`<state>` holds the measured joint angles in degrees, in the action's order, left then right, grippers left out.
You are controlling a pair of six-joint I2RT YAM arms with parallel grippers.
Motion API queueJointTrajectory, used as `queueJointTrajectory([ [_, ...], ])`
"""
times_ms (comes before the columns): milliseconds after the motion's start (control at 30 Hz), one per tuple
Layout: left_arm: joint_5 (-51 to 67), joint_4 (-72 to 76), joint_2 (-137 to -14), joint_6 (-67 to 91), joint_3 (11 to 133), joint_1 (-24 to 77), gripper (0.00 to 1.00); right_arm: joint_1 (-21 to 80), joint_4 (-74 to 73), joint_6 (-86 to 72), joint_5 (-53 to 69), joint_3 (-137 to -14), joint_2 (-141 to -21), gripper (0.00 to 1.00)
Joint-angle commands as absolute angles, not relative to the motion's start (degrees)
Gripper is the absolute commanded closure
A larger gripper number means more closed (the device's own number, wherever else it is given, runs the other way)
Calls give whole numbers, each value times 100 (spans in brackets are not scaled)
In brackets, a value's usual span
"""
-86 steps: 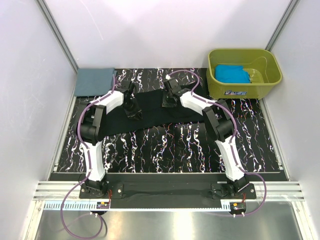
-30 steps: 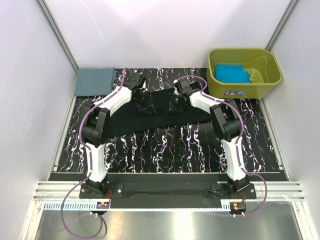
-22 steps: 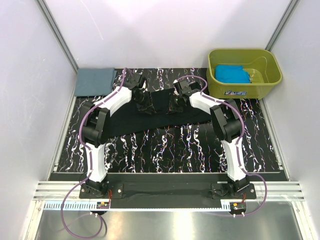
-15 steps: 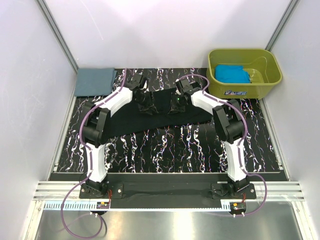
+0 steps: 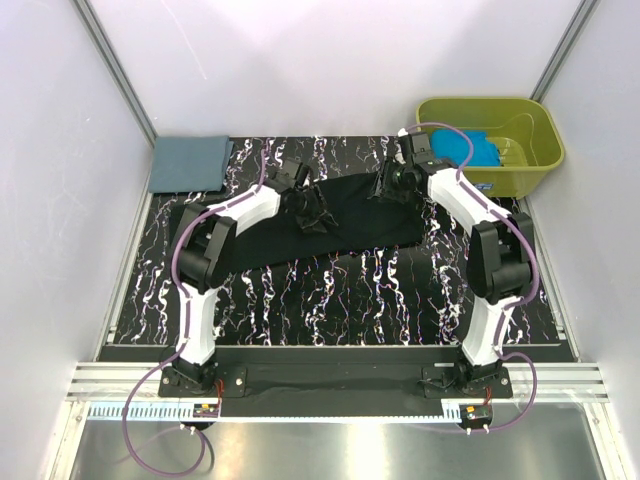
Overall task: Fold and stack the t-shirts
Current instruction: Fold the tshirt
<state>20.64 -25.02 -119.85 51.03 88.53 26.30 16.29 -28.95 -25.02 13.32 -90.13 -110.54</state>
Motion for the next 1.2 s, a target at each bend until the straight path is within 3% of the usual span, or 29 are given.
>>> queueJointTrajectory([
  [0, 1802, -1926, -11752, 5694, 8527, 2707, 53, 1714, -3006, -2312, 1371, -8755, -10688, 56],
  [300, 1916, -1284, -11997, 6231, 8244, 2786, 52, 1451, -2909, -2347, 1195, -7999, -10433, 67],
  [600, 1854, -1125, -12189, 6521, 8341, 2857, 55, 1283, -2856, -2452, 976, -7638, -10345, 69],
  [700, 1863, -1011, -12287, 6653, 8367, 2848, 60, 1213, -2865, -2505, 932, -7655, -10397, 73],
  [767, 1793, -923, -12261, 6653, 8358, 2848, 78, 1143, -2856, -2549, 757, -7620, -10432, 79],
  [967, 1793, -634, -12234, 6601, 8341, 2848, 92, 1002, -2637, -2610, 589, -7550, -10608, 95],
  [1167, 1723, -299, -12085, 6618, 8069, 2786, 97, 967, -2593, -2593, 483, -7629, -10950, 100],
])
